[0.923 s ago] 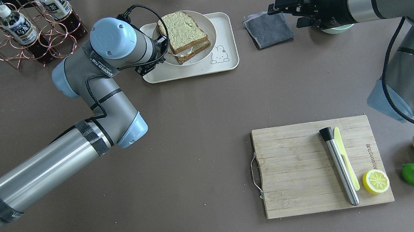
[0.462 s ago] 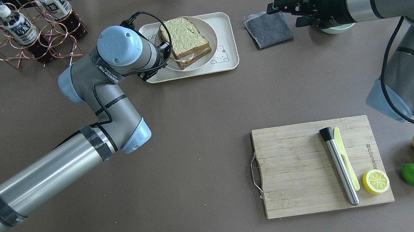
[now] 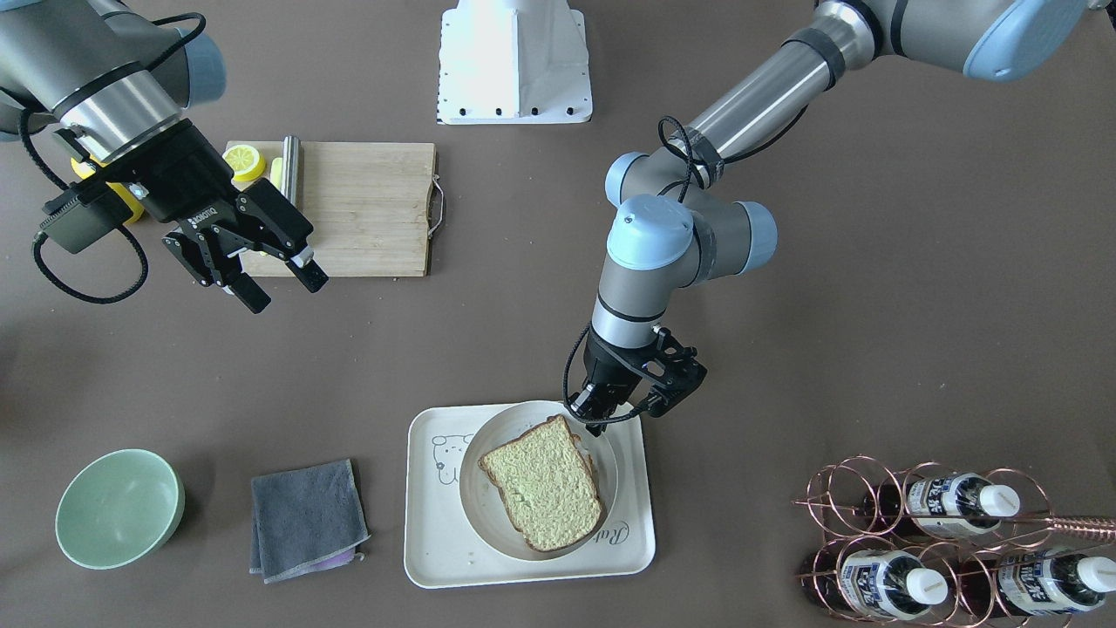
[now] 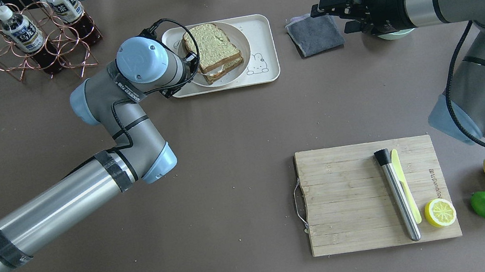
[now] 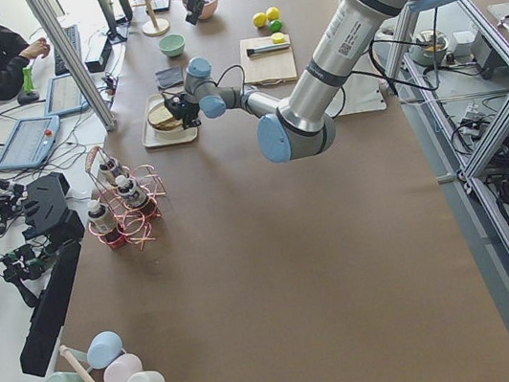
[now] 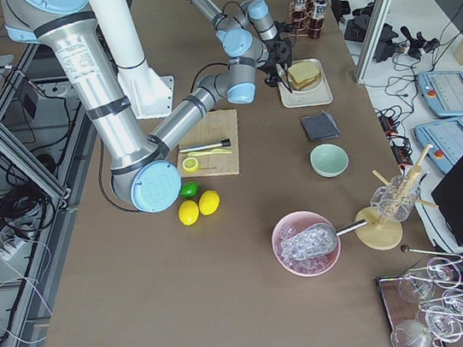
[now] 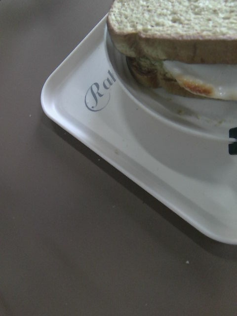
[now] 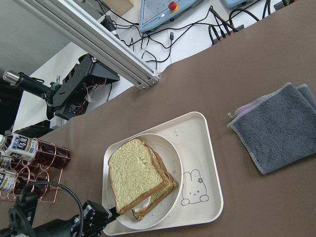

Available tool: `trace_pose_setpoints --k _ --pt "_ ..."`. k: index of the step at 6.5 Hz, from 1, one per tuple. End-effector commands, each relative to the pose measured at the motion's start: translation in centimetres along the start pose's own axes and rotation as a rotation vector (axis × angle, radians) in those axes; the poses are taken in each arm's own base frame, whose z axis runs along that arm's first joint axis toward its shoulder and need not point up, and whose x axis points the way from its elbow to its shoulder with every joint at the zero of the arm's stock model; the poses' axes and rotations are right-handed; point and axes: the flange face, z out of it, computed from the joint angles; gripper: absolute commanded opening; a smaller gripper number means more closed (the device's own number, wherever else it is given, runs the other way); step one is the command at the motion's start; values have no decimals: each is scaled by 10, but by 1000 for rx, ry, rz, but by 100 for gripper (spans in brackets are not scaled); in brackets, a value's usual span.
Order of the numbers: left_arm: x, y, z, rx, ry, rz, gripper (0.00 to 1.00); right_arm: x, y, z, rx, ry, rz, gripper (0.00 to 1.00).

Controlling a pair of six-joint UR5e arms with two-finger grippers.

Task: Make sandwich and place on tray
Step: 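Lower the plate onto the white tray and open the left gripper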

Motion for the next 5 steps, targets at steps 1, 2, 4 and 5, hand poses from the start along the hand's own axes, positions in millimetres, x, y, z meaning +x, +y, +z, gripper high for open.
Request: trace_pose_setpoints --k 1,2,4,5 --pt "-2 0 3 19 1 0 59 -1 3 1 -3 -3 8 99" --pt "-2 0 2 19 1 0 64 -2 2 1 -3 -3 8 99" --pt "5 -15 -7 29 16 -11 61 -3 2 2 -3 -3 8 99" --pt "9 -17 -17 24 32 -6 60 -4 2 2 -3 -4 7 99"
